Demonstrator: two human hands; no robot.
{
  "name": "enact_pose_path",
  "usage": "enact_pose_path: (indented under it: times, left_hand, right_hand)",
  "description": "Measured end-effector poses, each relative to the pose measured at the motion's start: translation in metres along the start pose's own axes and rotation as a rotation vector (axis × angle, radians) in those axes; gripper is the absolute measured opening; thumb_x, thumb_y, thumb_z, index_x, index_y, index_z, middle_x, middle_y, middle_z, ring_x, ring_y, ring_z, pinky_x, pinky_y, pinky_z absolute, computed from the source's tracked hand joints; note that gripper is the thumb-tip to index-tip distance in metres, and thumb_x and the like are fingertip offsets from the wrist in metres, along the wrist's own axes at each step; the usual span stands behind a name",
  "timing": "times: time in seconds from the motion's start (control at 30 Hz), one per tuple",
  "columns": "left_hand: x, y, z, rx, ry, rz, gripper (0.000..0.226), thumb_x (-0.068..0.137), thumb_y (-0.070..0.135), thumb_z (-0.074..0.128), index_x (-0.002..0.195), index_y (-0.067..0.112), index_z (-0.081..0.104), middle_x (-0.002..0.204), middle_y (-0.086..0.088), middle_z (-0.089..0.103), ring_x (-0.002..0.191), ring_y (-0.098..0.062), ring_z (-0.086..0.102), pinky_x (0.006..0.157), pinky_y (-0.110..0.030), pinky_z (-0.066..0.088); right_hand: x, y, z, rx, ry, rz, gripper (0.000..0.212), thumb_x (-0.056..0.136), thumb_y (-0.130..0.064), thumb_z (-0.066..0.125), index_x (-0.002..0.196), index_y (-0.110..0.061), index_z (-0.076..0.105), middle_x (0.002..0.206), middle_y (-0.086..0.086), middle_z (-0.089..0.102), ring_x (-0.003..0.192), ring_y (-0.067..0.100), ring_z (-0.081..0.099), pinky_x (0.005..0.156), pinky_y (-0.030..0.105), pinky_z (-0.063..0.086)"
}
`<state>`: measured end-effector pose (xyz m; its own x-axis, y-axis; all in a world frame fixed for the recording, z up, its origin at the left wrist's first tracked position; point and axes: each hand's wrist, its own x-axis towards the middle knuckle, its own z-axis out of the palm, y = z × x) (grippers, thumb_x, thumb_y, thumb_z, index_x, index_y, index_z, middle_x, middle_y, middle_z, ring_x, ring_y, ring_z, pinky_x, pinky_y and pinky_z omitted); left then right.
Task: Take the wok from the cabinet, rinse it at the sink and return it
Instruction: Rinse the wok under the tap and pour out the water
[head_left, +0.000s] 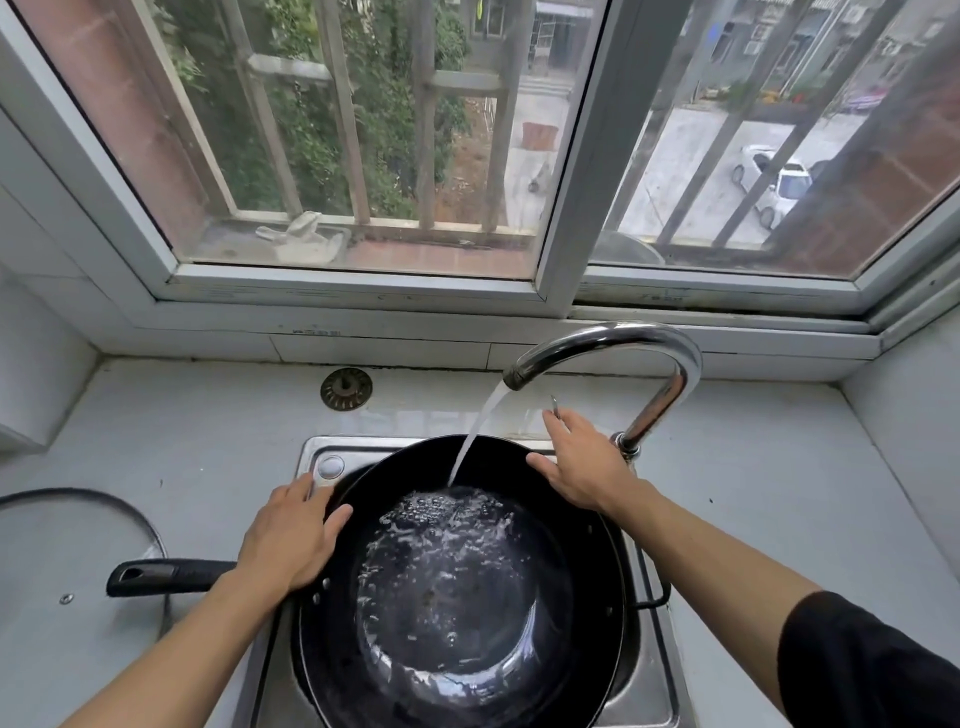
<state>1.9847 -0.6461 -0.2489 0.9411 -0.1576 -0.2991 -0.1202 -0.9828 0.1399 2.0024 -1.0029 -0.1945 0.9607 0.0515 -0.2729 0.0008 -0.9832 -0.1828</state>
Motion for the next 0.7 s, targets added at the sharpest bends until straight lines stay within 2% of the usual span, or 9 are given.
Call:
enact_pose_path:
  times: [0.2, 0.4, 0.6, 0.7]
  left_hand:
    - [0.0043, -0.0035, -0.0024, -0.019, 0.020, 0.010, 0.040, 0.096, 0.048, 0.035, 0.110, 0.016, 0.055, 0.114, -0.002, 0.056, 0.101, -0.027, 0.052, 0.086, -0.038, 0.045]
    - [0.0036, -0.0048, -0.0026, -0.013, 0.046, 0.005, 0.036, 0.096, 0.048, 0.037, 0.098, 0.016, 0.054, 0.105, -0.002, 0.057, 0.095, -0.026, 0.054, 0.083, -0.037, 0.045]
    - [0.0040, -0.0052, -0.0009, -0.008, 0.049, 0.017, 0.037, 0.095, 0.049, 0.038, 0.099, 0.015, 0.053, 0.105, -0.002, 0.056, 0.095, -0.025, 0.053, 0.083, -0.035, 0.045]
    - [0.0053, -0.0090, 0.0000, -0.016, 0.035, 0.031, 0.035, 0.094, 0.051, 0.040, 0.098, 0.017, 0.050, 0.104, -0.001, 0.055, 0.095, -0.023, 0.052, 0.082, -0.033, 0.044]
  right_hand:
    - [-0.0011, -0.0028, -0.0019, 0.051, 0.022, 0.026, 0.062, 0.096, -0.044, 0.047, 0.146, -0.011, 0.029, 0.151, 0.009, 0.034, 0.135, 0.028, 0.036, 0.105, 0.041, 0.040]
    - [-0.0002, -0.0010, -0.0089, 0.159, 0.063, 0.089, 0.051, 0.098, -0.038, 0.047, 0.138, -0.006, 0.037, 0.139, 0.016, 0.046, 0.128, 0.032, 0.043, 0.104, 0.042, 0.040]
    - [-0.0015, -0.0063, -0.0057, 0.165, 0.055, 0.113, 0.055, 0.097, -0.041, 0.046, 0.138, -0.008, 0.034, 0.138, 0.013, 0.042, 0.125, 0.033, 0.046, 0.100, 0.046, 0.044]
    - [-0.0026, -0.0011, -0.0059, 0.160, 0.014, 0.109, 0.066, 0.097, -0.042, 0.047, 0.148, -0.009, 0.022, 0.151, 0.011, 0.032, 0.136, 0.030, 0.037, 0.106, 0.045, 0.041]
